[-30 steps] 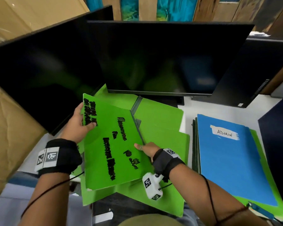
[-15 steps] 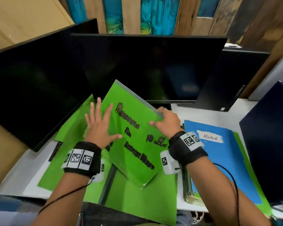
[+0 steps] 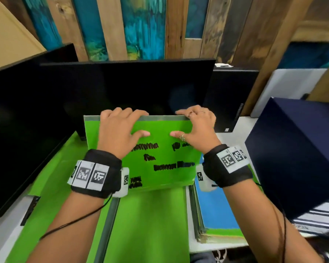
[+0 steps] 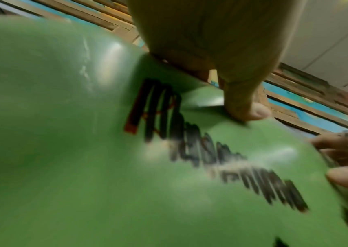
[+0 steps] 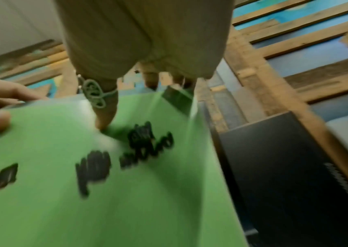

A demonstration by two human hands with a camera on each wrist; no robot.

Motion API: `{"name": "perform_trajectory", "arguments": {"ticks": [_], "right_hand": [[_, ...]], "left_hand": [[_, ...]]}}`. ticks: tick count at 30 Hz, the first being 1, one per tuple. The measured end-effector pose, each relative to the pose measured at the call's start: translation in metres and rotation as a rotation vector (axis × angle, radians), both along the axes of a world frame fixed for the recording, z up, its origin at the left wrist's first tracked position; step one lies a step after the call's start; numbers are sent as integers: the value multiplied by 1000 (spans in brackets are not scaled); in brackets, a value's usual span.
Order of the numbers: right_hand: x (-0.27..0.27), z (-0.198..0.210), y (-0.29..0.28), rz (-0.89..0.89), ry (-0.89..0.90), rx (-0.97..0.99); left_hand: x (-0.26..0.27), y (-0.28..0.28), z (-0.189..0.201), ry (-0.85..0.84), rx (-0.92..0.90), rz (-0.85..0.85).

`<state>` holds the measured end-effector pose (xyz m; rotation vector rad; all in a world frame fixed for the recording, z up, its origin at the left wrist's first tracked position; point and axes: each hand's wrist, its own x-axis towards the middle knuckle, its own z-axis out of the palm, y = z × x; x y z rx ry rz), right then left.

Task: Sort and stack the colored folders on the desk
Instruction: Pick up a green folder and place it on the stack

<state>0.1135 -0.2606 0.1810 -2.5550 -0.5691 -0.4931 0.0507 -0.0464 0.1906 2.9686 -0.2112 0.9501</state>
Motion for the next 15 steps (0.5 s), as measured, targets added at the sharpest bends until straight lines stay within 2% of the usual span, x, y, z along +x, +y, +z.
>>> {"name": "perform_trajectory", "arguments": {"ticks": [1, 3, 5, 7, 10, 13, 15], "right_hand": [[0, -4, -8, -93, -33, 81], [-2, -14, -24, -224, 22, 280], [-2, -26, -38, -303, 160, 455], [-3, -37, -47, -309, 351, 640], [-6, -48, -59, -341, 493, 776], [-3, -60, -77, -473, 530, 744], [-1, -73, -89, -554, 667, 701]], "left_hand": [[3, -2, -1, -53, -16, 23], [9, -3, -1, -155, -92, 75], [15, -5, 1, -216, -285, 103], [21, -11, 2, -208, -517, 121], [30, -30, -9, -109, -674, 192], [39, -51, -38, 76, -837, 240], [44, -67, -66, 234, -988, 226]]}}
